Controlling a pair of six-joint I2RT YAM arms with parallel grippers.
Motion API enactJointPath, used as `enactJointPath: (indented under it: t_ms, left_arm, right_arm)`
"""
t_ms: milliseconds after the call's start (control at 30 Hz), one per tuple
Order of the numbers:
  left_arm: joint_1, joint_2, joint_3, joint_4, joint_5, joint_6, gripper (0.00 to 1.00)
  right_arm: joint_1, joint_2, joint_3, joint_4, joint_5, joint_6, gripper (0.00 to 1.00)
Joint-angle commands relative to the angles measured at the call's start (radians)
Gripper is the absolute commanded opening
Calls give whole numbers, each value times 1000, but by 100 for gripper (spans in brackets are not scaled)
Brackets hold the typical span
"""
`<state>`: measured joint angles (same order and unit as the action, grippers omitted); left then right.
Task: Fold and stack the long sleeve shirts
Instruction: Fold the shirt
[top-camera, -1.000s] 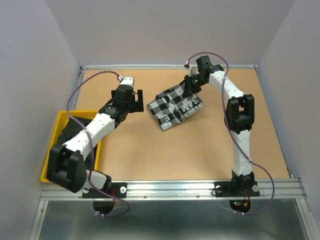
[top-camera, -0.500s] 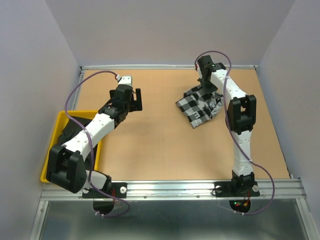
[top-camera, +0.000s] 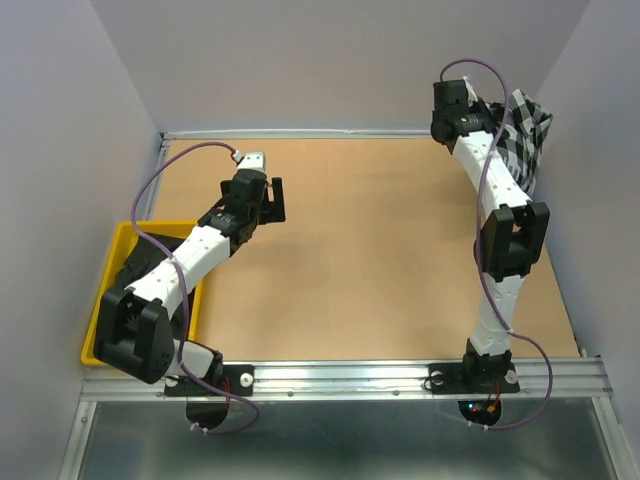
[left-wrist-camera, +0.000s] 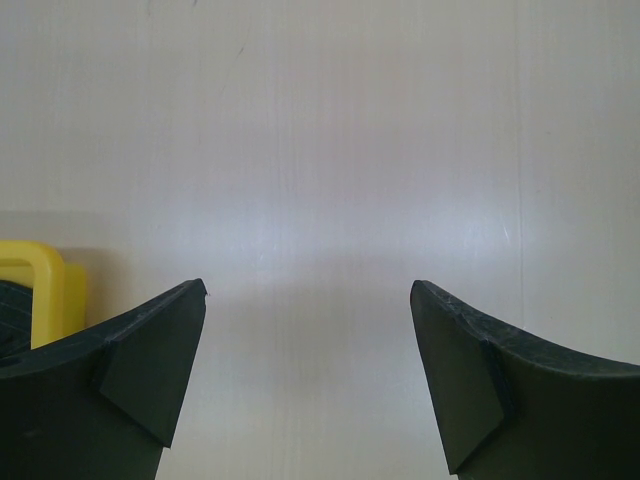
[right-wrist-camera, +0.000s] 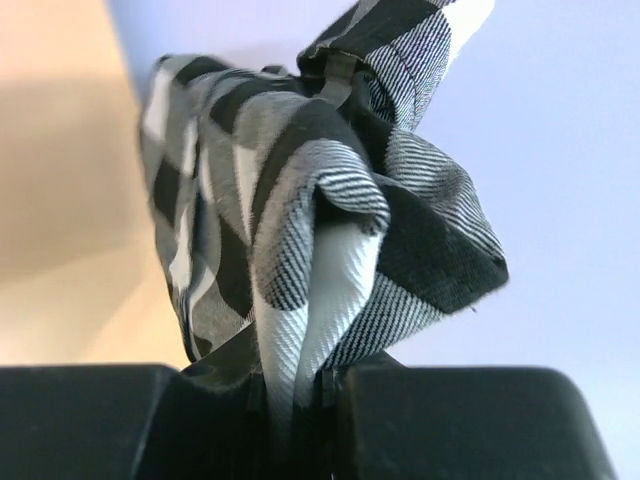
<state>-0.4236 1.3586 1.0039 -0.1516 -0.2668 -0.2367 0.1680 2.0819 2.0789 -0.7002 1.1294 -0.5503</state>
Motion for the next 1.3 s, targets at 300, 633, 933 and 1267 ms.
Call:
enactJointPath:
  t_ms: [300,633,933,1267]
  left_arm:
    - [5,-39,-4,26,-35,-13,95]
    - [5,-44,-4,27,-34,-12,95]
    - [5,-49,-1,26,-43,-12,94]
    - [5,-61,1,26,-49,-12,94]
  right_arm:
    - [162,69,-378,134,127,76,1]
    - [399,254,-272,-149,-52,331,1]
    - [473,376,-89,-360,-270,512,20]
    - [562,282,53,-407,-623,608,75]
